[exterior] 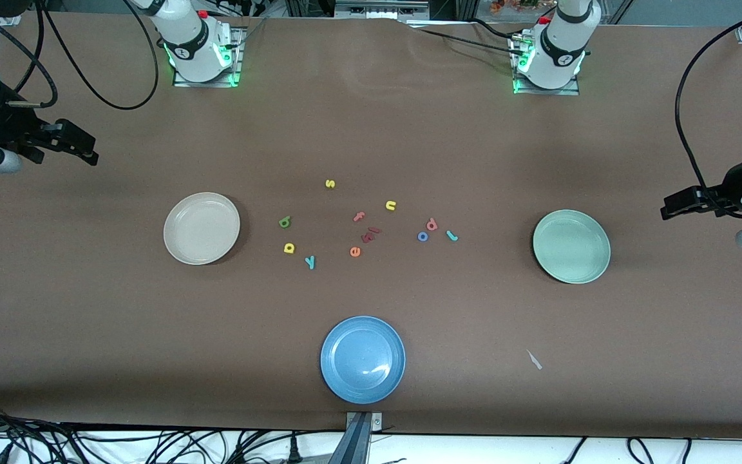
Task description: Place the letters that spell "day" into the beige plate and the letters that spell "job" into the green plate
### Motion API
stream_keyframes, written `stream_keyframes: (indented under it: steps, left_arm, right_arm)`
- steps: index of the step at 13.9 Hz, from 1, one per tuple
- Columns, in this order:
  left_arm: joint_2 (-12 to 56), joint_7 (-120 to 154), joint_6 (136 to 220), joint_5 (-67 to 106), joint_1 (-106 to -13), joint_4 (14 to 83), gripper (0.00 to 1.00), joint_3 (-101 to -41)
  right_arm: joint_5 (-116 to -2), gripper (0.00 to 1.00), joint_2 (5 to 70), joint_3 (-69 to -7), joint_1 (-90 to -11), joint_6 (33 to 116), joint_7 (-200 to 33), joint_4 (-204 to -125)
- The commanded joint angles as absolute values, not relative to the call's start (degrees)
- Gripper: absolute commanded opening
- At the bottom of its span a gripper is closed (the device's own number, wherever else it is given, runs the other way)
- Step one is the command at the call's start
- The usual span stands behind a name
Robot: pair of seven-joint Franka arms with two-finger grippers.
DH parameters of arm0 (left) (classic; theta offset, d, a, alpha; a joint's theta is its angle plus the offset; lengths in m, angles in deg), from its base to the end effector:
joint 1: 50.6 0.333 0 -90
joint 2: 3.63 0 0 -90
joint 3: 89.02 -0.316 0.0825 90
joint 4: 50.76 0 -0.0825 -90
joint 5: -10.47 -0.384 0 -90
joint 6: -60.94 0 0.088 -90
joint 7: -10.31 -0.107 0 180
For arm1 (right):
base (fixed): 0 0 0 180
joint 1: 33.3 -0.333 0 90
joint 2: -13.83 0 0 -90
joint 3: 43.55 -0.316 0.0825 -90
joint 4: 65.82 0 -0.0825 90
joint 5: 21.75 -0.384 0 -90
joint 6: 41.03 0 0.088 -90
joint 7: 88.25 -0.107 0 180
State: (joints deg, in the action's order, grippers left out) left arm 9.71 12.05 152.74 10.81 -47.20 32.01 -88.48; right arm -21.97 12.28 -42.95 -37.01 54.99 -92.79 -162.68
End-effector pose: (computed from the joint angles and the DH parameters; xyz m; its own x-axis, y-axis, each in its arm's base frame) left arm 0.6227 0.0311 0.5493 0.9939 0.0803 -0.0754 0.0810 -0.9967 0.0058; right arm 0.5524 0.0303 0.5918 0.9996 -0.0254 0.0120 -0.0253 -0.9997 -0.0051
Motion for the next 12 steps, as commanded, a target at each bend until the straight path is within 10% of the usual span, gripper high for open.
stream_keyframes:
  steps: [1,12]
  left_arm:
    - [9.2,11.0,151.9,12.6,-47.2,31.9,1.00,-88.9]
    - [9.3,11.0,152.0,12.6,-47.2,31.9,1.00,-88.9]
  right_arm:
    - [-22.5,1.00,12.5,-43.3,-37.1,55.5,-93.3,-162.8]
    - [-22.5,1.00,12.7,-43.4,-37.3,55.9,-93.3,-162.8]
